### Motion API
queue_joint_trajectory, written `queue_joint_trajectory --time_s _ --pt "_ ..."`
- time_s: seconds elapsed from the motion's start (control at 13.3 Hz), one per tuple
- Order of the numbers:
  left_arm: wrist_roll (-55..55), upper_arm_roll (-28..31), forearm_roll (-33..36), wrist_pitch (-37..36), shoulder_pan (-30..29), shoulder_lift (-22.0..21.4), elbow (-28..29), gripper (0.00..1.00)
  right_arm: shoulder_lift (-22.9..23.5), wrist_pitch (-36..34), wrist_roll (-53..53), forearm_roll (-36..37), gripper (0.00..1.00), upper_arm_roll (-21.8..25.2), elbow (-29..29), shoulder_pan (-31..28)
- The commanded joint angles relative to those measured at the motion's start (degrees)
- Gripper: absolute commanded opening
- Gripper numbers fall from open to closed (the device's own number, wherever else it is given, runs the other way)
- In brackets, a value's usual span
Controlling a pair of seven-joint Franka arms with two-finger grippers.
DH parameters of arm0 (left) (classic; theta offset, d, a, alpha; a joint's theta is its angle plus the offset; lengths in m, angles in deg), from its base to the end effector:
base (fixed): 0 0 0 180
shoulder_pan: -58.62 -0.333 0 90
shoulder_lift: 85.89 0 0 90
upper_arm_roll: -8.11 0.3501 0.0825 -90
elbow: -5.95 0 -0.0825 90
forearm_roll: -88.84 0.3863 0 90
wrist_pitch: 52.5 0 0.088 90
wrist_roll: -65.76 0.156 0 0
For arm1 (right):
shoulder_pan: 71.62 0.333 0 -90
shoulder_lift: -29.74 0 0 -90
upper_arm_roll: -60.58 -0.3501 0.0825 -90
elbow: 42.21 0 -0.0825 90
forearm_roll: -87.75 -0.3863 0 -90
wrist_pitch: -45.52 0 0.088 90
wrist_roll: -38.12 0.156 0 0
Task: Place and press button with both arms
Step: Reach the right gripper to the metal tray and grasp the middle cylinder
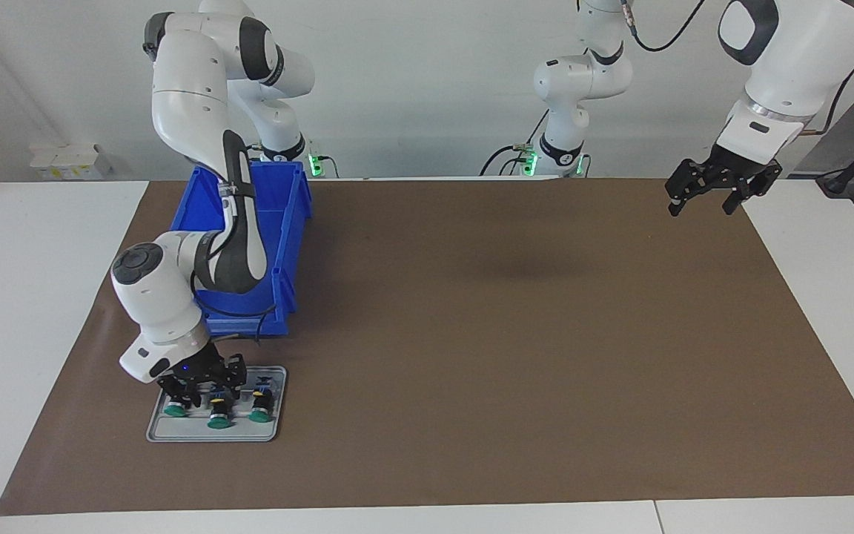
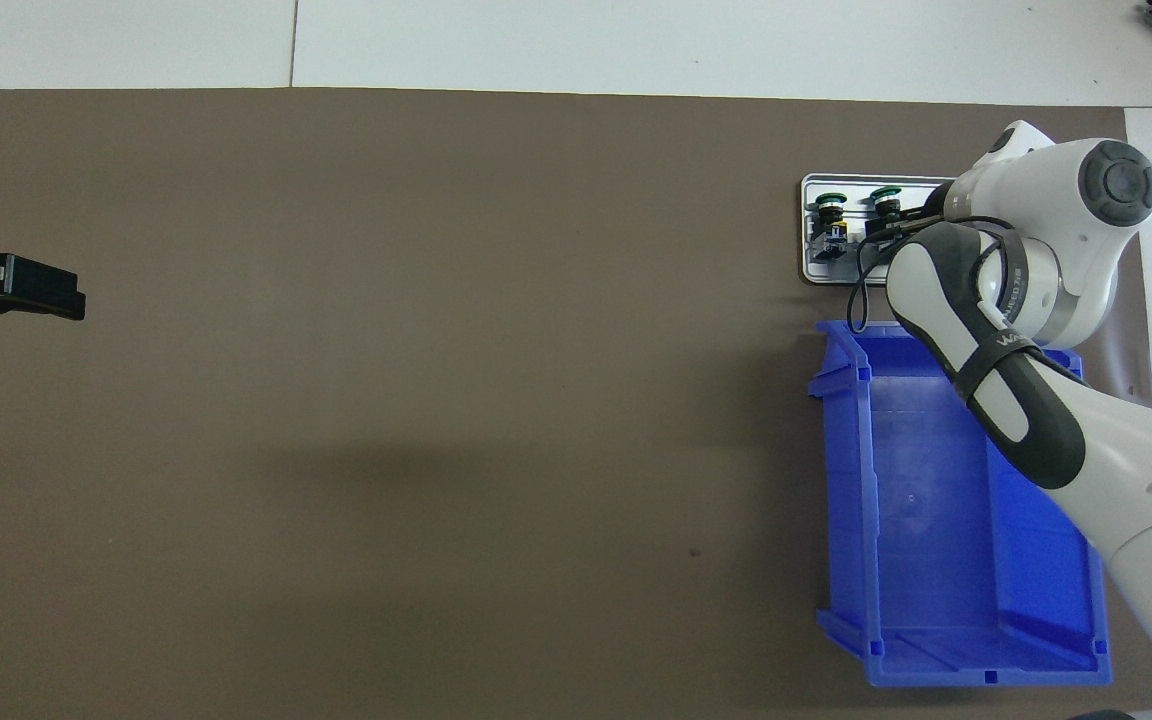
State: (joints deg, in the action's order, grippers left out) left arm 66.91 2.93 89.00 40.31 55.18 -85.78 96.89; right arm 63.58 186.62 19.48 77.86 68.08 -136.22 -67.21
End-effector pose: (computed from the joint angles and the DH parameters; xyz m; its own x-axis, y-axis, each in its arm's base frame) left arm 0.5634 -0.0166 0.6051 0.9983 -0.0505 0.0307 -0.0505 -0.9987 -0.0032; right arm 0.7407 -0.0227 0.2773 0.9544 0.1759 0.2413 0.1779 -0.9840 0.0138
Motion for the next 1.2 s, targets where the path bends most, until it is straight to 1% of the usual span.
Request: queue_joint_trajectory --time_s 0.0,0.08,0.15,0.23,0.38,0.53,0.68,0.75,0.9,0.98,1.13 --pt "-0.4 -0.3 -0.5 0.4 -0.6 -1.6 1.8 1.00 0.4 2.1 -3.7 -1.8 0.13 0.0 -0.6 -0.5" --pt "-0.3 -0.2 -0.5 0.4 -0.6 -1.6 1.8 1.00 0.4 2.1 -3.9 -1.8 0.06 0.0 -0.6 -0.6" --pt "-0.4 -0.3 -0.5 0.4 -0.6 -1.6 1.8 1.00 0.4 2.1 -3.7 -1.9 0.00 0.0 -0.6 -0.6" --pt "-0.3 -0.3 -0.5 0.4 -0.6 -1.6 1.8 1.00 0.4 2.1 -2.6 -2.0 0.00 0.0 -0.5 -0.4" --pt "-0.4 -0.3 -0.5 0.4 -0.6 -1.6 1.8 1.00 0.2 0.2 0.7 -1.9 0.00 0.0 2.0 0.2" --pt "-0.4 -0.3 -0.5 0.4 -0.6 -1.6 1.8 1.00 -0.3 -5.5 12.1 0.1 0.00 0.6 6.4 1.4" --pt "-0.4 -0.3 -0.5 0.4 -0.6 -1.6 1.8 1.00 -0.4 -14.1 21.8 5.2 0.00 0.5 13.6 1.8" --pt "-0.4 -0.3 -0.5 0.4 -0.6 -1.6 1.8 1.00 -0.5 -18.2 28.6 5.6 0.00 0.5 16.8 2.4" --pt "-0.4 -0.3 -0.5 0.4 -0.6 -1.6 1.8 1.00 -1.3 -25.7 46.6 5.9 0.00 0.4 21.0 4.4" --pt "-0.4 -0.3 -0.5 0.4 -0.6 -1.6 1.8 1.00 -1.8 -28.3 55.6 5.9 0.00 0.7 22.5 6.7" --pt "-0.4 -0.3 -0.5 0.4 -0.6 -1.6 1.8 1.00 -3.2 -29.9 72.7 7.2 0.00 0.8 22.7 11.4"
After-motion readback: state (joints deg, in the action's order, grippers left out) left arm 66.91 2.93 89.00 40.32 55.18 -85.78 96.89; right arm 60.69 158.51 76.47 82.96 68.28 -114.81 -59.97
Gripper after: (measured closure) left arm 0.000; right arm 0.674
